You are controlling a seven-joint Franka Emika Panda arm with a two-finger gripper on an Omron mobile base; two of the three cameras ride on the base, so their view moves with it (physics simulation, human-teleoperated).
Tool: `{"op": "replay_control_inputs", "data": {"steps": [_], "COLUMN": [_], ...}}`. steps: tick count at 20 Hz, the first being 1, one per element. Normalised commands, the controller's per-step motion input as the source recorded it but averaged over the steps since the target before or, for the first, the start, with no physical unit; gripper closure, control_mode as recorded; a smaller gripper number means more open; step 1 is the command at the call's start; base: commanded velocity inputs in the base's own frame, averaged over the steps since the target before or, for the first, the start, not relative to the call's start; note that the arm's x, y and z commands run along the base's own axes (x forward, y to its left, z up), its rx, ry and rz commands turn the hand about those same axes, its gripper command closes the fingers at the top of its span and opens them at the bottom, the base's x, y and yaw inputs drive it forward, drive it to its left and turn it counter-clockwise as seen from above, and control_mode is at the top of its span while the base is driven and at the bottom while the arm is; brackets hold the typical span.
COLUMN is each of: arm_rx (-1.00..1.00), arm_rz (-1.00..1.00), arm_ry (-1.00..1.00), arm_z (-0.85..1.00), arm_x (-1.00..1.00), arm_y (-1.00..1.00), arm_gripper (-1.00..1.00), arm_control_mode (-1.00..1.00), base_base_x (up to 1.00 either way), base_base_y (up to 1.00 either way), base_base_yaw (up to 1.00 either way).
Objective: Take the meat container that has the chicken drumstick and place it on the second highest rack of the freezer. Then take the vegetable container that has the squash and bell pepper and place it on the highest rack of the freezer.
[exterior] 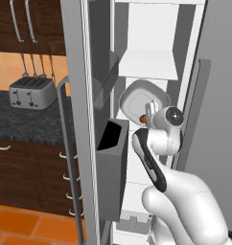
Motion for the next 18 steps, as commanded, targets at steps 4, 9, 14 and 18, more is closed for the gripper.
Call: {"op": "replay_control_inputs", "data": {"steps": [4,9,14,18], "arm_rx": [0.0,0.03,0.09,0.01], "arm_rz": [0.0,0.0,0.0,0.0], "arm_ry": [0.1,0.02,0.0,0.05], "arm_z": [-0.25,-0.15,-0.2,-0.3], "arm_x": [0.38,0.24,0.0,0.32], "arm_y": [0.0,-0.05,-0.33,-0.02], "arm_gripper": [1.0,1.0,1.0,1.0], "arm_control_mode": [-1.0,-1.0,-1.0,-1.0], "base_base_x": [0.0,0.0,0.0,0.0], "base_base_y": [0.0,0.0,0.0,0.0], "base_base_yaw": [0.0,0.0,0.0,0.0]}}
